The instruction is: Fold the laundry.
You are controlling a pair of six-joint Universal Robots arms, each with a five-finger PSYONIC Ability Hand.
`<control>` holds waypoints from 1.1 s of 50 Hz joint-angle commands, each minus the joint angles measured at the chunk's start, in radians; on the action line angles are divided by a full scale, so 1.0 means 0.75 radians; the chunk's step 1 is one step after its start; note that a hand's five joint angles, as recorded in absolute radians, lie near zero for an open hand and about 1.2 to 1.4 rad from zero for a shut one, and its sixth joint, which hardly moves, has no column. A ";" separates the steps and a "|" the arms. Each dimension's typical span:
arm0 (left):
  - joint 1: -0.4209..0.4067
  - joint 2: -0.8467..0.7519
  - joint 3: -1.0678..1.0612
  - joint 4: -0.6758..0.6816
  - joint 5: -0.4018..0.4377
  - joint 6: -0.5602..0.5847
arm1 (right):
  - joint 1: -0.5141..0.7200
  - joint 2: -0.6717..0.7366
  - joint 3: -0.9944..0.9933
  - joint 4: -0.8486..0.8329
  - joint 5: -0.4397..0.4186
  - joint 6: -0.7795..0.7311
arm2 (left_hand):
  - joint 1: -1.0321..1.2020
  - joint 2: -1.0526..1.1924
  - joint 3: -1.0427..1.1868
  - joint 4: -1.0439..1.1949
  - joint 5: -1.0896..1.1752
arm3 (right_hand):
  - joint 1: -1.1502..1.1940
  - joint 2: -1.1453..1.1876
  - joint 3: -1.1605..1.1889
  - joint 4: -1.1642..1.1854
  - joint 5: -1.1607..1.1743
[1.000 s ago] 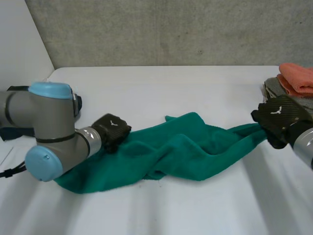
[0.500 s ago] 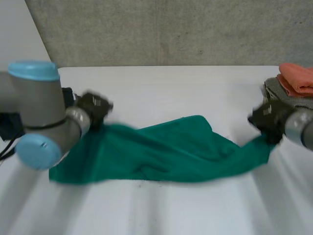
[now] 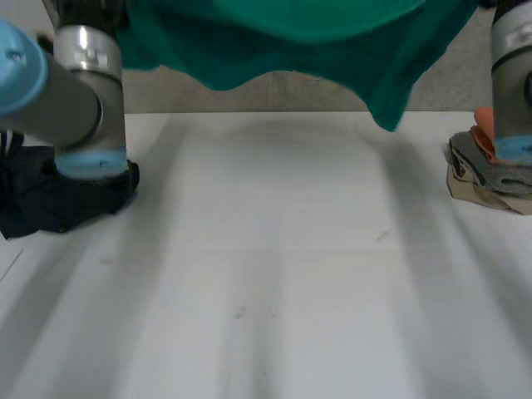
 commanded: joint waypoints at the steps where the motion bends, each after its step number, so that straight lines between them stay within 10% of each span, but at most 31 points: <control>1: 0.017 0.002 -0.384 0.004 0.003 -0.141 | -0.013 0.005 0.278 0.032 -0.050 0.008 | 0.325 0.263 0.271 0.260 0.330 | 0.437 0.288 0.280 0.271 0.313; 17: 0.033 0.122 -0.996 -0.110 0.009 -0.167 | -0.123 0.030 0.777 0.555 -0.336 -0.088 | 0.325 0.263 0.271 0.260 0.330 | 0.437 0.288 0.280 0.271 0.313; 21: 0.025 0.251 -1.055 -0.263 0.013 -0.143 | -0.162 0.017 0.824 0.607 -0.343 -0.102 | -0.538 -0.600 -0.592 -0.603 -0.532 | 0.437 0.288 0.280 0.271 0.313; 34: 0.195 0.317 -0.804 -0.577 0.342 -0.059 | -0.179 -0.026 0.869 0.601 -0.384 -0.104 | -0.986 -1.047 -1.039 -1.051 -0.980 | 0.437 0.288 0.280 0.271 0.313; 43: 0.211 0.115 -0.679 -0.720 0.367 -0.055 | -0.181 -0.026 0.877 0.601 -0.388 -0.104 | -1.025 -1.087 -1.079 -1.090 -1.020 | 0.437 0.288 0.280 0.271 0.313; 49: 0.211 0.051 -0.660 -0.775 0.363 -0.055 | -0.183 -0.024 0.877 0.601 -0.386 -0.106 | -0.975 -1.036 -1.028 -1.040 -0.969 | 0.437 0.288 0.280 0.271 0.313; 55: 0.228 -0.031 -0.597 -0.743 0.343 -0.055 | -0.187 -0.024 0.879 0.609 -0.392 -0.110 | 0.325 0.263 0.271 0.260 0.330 | 0.437 0.288 0.280 0.271 0.313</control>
